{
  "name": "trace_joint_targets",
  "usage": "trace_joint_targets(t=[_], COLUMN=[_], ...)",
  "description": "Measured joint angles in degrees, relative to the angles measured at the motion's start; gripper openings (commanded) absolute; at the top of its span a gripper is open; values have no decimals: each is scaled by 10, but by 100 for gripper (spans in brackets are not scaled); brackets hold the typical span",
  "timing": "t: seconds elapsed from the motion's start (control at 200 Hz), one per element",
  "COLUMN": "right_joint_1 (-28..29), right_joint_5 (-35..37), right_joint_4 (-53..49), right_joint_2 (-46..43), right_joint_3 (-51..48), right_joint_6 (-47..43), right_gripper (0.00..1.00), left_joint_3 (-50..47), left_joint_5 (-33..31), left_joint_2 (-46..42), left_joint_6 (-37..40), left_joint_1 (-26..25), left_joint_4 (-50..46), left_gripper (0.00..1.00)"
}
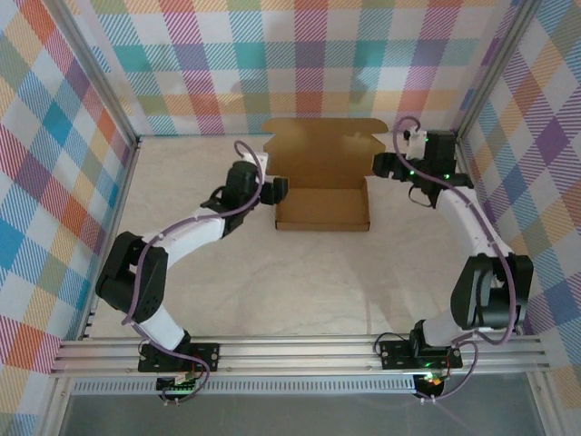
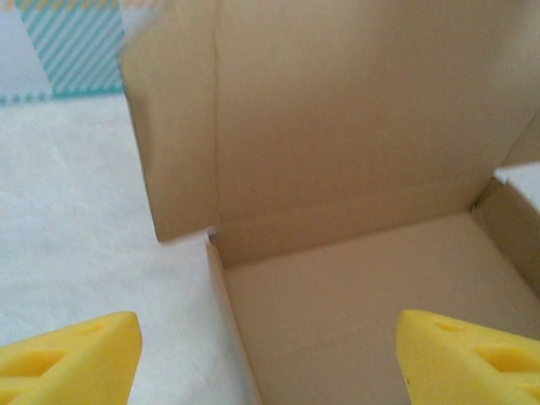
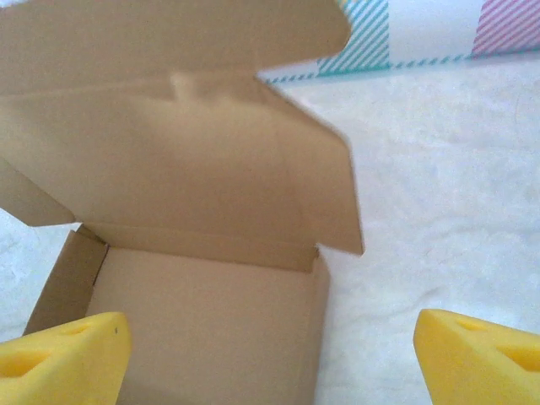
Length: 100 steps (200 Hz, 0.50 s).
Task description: Fold the paper box
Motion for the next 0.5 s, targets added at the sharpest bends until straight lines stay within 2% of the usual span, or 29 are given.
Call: trace_joint_targets(t=[0.25, 0.5], right_joint_1=[-62, -72], right_joint_5=[-167, -275], right_joint_4=[-89, -200], right_joint_2=[144, 265], right_joint_3=[182, 346], right_joint_6=[-136, -272], right_gripper=[74, 64], left_joint_3=[56, 63], left_joint_5=[121, 172], left_joint_2=[12, 24], left_joint_6=[18, 30], left_joint_1=[78, 110], left_joint_4=[-74, -105], left_gripper=[78, 77])
